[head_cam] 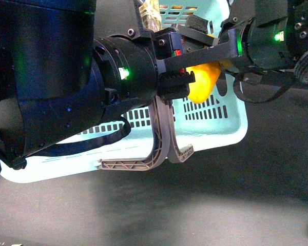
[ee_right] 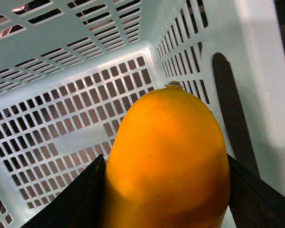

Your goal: Pick mango with right arm and hold basket with left

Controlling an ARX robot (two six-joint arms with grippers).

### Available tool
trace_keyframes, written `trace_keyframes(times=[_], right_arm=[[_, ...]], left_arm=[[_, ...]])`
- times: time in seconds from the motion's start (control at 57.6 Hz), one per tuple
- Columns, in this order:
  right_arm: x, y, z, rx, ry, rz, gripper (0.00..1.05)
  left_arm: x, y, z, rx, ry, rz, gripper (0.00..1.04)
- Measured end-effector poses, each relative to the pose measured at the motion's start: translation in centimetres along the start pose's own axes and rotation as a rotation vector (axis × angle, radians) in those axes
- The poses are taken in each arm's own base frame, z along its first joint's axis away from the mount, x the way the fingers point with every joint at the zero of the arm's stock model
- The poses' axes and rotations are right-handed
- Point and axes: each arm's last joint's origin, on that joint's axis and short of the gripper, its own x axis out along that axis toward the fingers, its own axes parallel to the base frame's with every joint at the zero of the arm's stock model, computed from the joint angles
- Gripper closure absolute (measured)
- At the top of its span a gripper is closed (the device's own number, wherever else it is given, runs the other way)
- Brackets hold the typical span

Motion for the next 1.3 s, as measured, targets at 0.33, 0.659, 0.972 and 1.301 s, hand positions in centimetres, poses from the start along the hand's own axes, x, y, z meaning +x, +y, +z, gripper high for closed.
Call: trace_keyframes(times=[0.33, 0.659, 0.972, 1.301], right_arm=[[-1.3, 0.9, 1.2, 0.029, -0.075, 0.042, 0.08], [-9.5, -0.3, 3.8, 0.053, -0.223, 0.064, 0.08], [-18.5, -5.4, -0.8, 0.049, -0.286, -0.075, 0.08], [-20.0, -6.3, -2.6, 0.048, -0.280, -0.093, 0.08]], left_arm=[[0.0, 0.0, 0.0, 0.004, 0.004, -0.007, 1.00], [0.0, 0.0, 0.0, -0.011, -0.001, 0.001, 1.00], [0.0, 0.0, 0.0, -0.012, 0.001, -0.002, 1.00], [0.0, 0.0, 0.0, -0.014, 0.000, -0.001, 1.00]])
